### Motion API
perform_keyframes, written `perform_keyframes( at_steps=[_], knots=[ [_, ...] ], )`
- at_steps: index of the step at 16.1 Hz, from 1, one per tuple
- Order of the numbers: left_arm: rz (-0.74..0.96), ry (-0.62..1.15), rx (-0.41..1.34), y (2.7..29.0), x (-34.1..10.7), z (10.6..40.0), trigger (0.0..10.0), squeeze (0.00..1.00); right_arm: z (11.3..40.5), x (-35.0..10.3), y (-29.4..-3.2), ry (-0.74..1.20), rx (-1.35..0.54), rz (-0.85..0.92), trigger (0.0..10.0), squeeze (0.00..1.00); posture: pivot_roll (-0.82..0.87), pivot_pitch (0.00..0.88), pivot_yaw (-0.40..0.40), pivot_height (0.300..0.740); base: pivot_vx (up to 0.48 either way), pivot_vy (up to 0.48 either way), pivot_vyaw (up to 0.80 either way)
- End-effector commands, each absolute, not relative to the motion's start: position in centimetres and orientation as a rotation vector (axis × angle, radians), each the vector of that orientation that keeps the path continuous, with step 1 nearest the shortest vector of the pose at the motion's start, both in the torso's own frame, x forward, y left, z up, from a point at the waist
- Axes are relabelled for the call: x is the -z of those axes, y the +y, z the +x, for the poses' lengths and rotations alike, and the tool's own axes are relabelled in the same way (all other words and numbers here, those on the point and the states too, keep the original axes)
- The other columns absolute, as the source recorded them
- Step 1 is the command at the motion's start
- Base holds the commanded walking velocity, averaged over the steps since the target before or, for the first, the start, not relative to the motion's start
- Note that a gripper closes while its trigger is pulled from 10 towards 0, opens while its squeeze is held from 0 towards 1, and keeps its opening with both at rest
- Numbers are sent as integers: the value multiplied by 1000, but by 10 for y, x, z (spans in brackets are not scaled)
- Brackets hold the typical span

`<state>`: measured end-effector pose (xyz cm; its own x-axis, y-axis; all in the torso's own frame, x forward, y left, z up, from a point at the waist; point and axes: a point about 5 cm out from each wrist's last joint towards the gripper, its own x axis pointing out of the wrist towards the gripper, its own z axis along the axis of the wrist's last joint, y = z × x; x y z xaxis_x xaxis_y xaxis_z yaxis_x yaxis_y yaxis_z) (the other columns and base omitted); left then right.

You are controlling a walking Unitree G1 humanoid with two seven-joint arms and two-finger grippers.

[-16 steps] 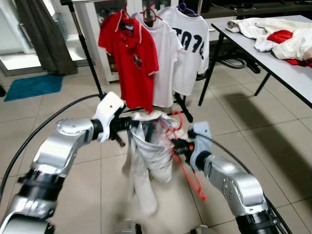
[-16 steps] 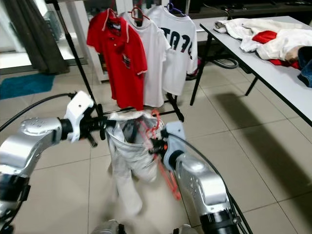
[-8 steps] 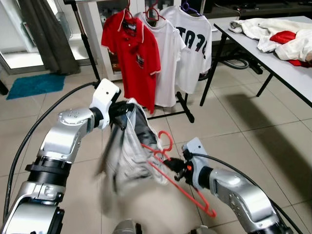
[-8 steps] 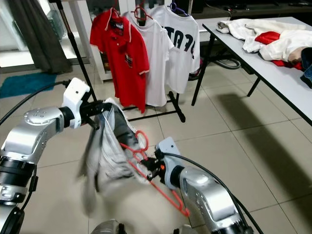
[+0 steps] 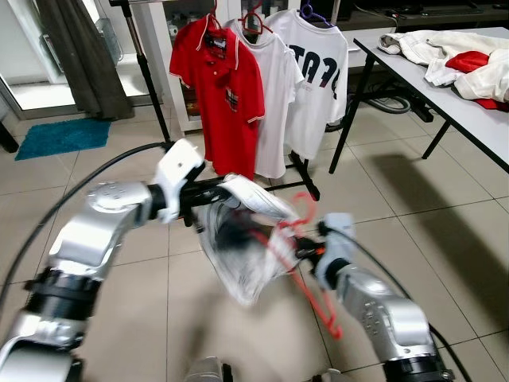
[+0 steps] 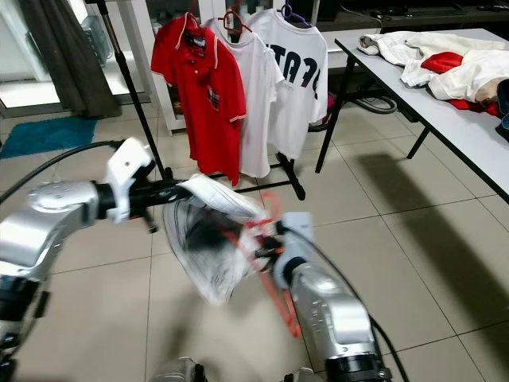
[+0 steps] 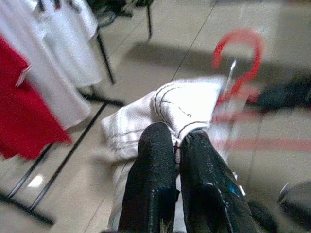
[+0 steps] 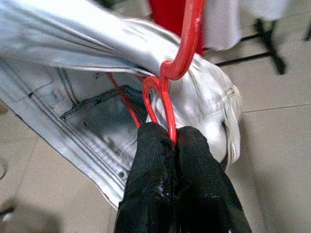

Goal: Hang hanger

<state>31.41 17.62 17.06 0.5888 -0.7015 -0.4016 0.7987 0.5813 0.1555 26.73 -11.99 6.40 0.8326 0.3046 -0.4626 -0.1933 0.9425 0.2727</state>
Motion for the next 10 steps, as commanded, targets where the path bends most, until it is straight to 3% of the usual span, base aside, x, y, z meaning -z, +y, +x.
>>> perform_keyframes(
  at_steps=[1, 5, 8, 10],
  knots=[
    [407, 301, 872, 184, -176, 313, 510, 0, 275, -73, -135, 463, -170, 231, 10000, 0, 37, 0, 49, 705, 0, 0, 0],
    [426, 288, 792, 188, -180, 317, 980, 0, 281, -76, -135, 457, -137, 217, 10000, 0, 53, 0, 31, 705, 0, 0, 0],
    [422, 278, 701, 190, -180, 326, 941, 0, 276, -74, -126, 481, -204, 177, 10000, 0, 49, 0, 33, 705, 0, 0, 0],
    [396, 297, 653, 193, -178, 329, 392, 0, 271, -72, -125, 498, -219, 161, 10000, 0, 44, 0, 40, 705, 0, 0, 0]
  ],
)
